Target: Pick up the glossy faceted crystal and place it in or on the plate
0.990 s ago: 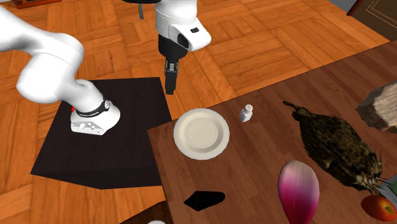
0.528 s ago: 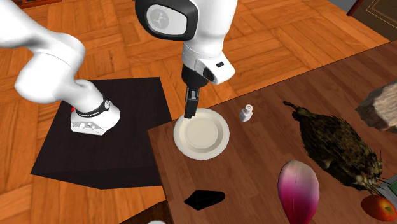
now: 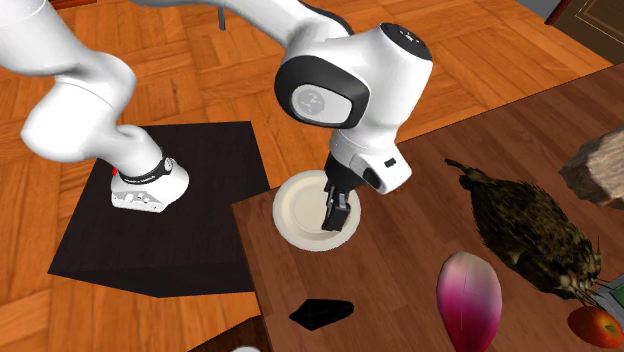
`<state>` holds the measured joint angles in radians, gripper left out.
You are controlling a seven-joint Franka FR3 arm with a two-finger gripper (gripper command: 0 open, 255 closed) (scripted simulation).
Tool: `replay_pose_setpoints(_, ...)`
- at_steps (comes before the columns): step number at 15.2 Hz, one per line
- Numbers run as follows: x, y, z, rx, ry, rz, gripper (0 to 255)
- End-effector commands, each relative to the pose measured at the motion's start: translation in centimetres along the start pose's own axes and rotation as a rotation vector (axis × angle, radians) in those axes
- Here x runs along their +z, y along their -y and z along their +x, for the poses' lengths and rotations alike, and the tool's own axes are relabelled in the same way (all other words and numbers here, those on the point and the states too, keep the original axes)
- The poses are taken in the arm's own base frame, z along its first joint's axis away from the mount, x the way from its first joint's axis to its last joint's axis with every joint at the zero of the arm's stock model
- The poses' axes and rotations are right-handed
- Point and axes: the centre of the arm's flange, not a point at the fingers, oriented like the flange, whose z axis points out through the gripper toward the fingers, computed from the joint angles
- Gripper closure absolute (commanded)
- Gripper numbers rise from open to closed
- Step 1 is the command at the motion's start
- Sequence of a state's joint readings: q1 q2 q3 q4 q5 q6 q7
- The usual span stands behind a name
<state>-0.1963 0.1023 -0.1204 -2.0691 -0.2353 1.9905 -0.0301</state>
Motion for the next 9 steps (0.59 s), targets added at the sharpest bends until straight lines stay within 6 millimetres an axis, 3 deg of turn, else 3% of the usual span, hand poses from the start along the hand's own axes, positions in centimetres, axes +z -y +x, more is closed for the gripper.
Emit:
replay_pose_setpoints(1,0.9,-1.1,1.9,0.021,0.004,-0.009,0)
replay_pose_setpoints(9,5.3,-6.7,9.4,0.105,0.016,-0.042,0)
